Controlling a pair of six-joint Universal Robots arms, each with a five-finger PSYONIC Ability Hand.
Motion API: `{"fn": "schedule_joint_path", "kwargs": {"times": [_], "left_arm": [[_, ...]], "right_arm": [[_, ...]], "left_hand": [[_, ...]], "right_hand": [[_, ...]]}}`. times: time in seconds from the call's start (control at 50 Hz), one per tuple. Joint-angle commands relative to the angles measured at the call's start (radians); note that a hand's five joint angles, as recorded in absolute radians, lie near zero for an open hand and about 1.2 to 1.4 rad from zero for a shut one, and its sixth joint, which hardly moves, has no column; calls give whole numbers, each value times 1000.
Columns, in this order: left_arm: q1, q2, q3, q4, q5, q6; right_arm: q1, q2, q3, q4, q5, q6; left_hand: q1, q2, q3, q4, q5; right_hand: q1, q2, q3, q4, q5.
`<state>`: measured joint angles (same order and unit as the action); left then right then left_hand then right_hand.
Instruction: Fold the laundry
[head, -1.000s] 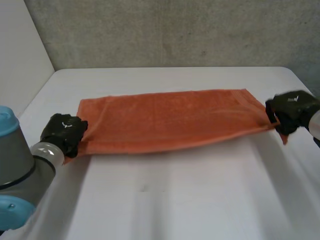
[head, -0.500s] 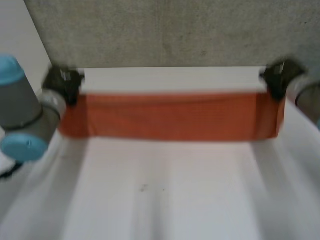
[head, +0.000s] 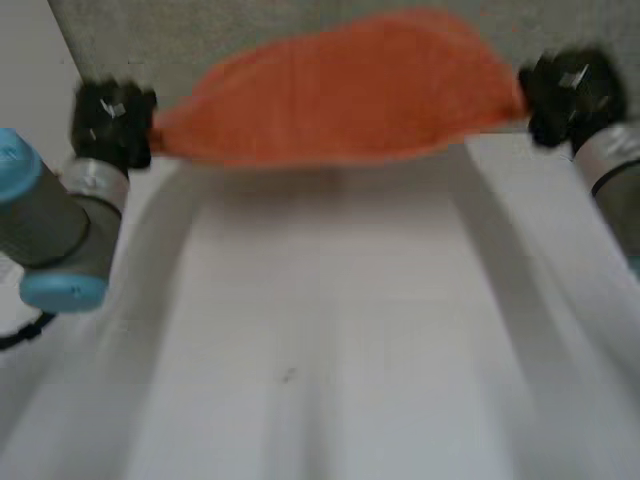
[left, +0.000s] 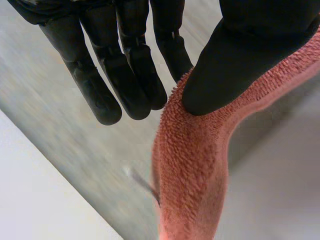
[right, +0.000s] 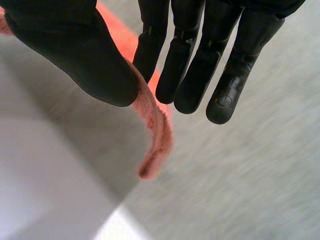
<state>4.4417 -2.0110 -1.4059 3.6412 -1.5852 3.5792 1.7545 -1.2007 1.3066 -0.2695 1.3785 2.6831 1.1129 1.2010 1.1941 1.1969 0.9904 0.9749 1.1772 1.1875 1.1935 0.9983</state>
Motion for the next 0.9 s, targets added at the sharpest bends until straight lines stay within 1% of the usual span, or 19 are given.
{"fn": "schedule_joint_path", "kwargs": {"times": [0.02,0.06,0.14,0.3,0.36,0.38,0.42,0.48,0.5,0.52,0.56,0.6,0.62,0.66,0.76,0.82,0.84,0.88,0.9], "left_arm": [[1,-147,-82,-6,1,9],[1,-164,-97,-13,1,9],[2,-175,-156,-18,1,10],[8,-114,-274,-65,-1,64],[16,-58,-320,-130,-7,115],[21,-43,-331,-153,-9,128],[30,7,-363,-240,-10,173],[37,57,-395,-353,-12,219],[41,73,-404,-395,-12,233],[45,102,-416,-474,-16,251],[47,130,-426,-547,-15,260],[45,143,-427,-584,-13,266],[42,173,-424,-633,-9,276],[41,179,-413,-621,-9,274],[34,153,-343,-512,-4,273],[30,31,-242,-387,-4,277],[28,3,-217,-362,-4,277],[25,-47,-164,-325,-6,276],[22,-101,-107,-297,-9,276]], "right_arm": [[-7,236,-7,133,5,-49],[-7,275,-7,159,7,-55],[-9,296,5,215,8,-66],[-12,262,20,416,4,-118],[-12,192,63,522,2,-179],[-15,156,88,576,2,-233],[-26,124,115,630,5,-297],[-88,55,183,740,25,-439],[-107,37,203,762,34,-472],[-127,15,227,785,45,-511],[-159,-14,266,822,62,-586],[-173,-22,273,814,65,-626],[-173,-20,273,803,63,-631],[-171,-22,267,776,65,-631],[-162,7,214,655,65,-600],[-121,82,139,546,65,-525],[-106,104,114,521,67,-505],[-50,211,9,426,67,-441],[-50,211,8,426,67,-440]], "left_hand": [[283,195,202,199,231],[283,195,202,199,231],[283,195,202,199,231],[283,195,202,199,231],[283,195,202,199,231],[283,195,202,199,231],[283,195,202,199,231],[283,195,202,199,231],[283,195,202,199,231],[283,195,202,199,231],[283,195,202,199,231],[283,195,202,199,231],[283,195,202,199,231],[283,195,202,199,231],[283,195,202,199,231],[283,195,202,199,231],[283,195,202,199,231],[283,195,202,199,231],[283,195,202,199,231]], "right_hand": [[421,219,209,203,223],[421,219,209,203,223],[421,219,209,203,223],[421,219,209,203,223],[421,219,209,203,223],[421,219,209,203,223],[421,219,209,203,223],[421,219,209,203,223],[421,219,209,203,223],[421,219,209,203,223],[421,219,209,203,223],[421,219,209,203,223],[421,219,209,203,223],[421,219,209,203,223],[421,219,209,203,223],[421,219,209,203,223],[421,219,209,203,223],[421,219,209,203,223],[421,219,209,203,223]]}}
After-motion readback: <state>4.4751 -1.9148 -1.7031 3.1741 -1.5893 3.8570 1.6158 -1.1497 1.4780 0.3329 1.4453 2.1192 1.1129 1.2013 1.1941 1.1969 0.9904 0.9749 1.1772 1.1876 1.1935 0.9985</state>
